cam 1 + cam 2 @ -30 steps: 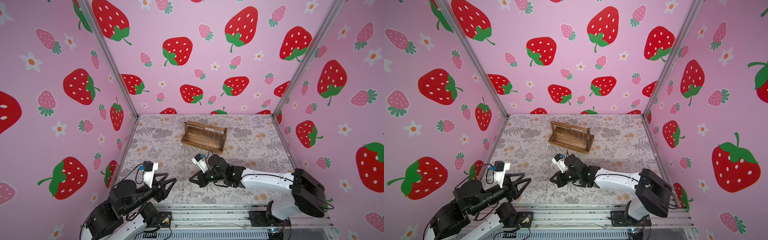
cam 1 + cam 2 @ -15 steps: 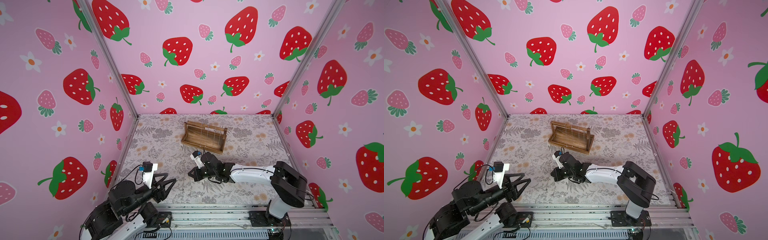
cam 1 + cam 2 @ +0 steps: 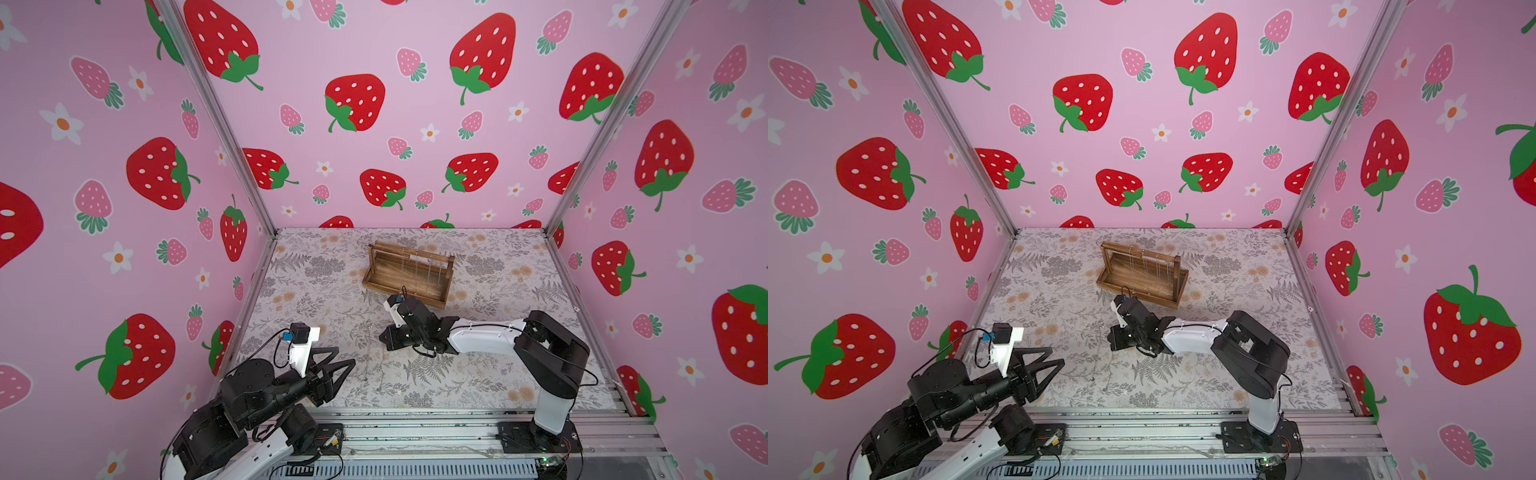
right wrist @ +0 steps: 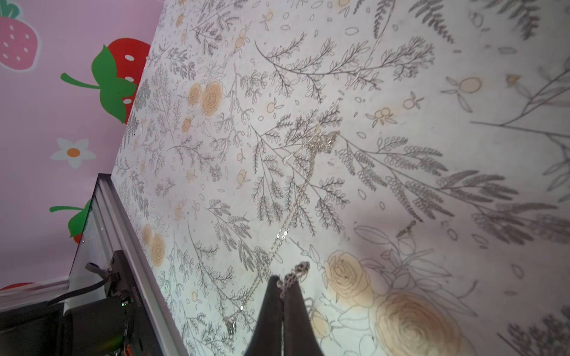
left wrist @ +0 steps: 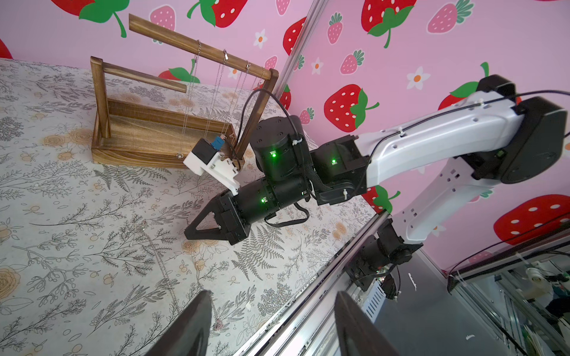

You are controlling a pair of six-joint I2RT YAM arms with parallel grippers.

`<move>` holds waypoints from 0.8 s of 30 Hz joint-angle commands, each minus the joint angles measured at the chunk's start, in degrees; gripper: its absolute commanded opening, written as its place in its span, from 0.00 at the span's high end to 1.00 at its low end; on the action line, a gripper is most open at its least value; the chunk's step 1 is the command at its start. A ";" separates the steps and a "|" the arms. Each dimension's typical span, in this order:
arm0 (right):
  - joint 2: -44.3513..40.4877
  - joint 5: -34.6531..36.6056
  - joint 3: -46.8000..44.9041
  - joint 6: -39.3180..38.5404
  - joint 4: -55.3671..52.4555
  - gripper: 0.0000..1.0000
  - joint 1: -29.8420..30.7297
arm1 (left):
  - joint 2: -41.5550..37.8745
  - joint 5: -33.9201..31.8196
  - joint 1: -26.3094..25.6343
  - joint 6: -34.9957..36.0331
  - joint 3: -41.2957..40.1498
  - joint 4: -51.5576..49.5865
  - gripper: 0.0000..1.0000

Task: Take the necklace off the jewelry display stand
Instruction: Place the necklace at the center of the board.

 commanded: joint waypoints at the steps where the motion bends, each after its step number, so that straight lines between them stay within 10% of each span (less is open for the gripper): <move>1: 1.60 0.50 1.29 0.38 -0.77 1.00 -1.04 | 0.25 0.81 -0.02 1.10 -0.20 1.89 0.35; 24: 8.99 -2.32 6.34 1.18 -0.51 1.00 -4.56 | 0.59 2.50 -0.03 1.02 -0.42 1.94 0.35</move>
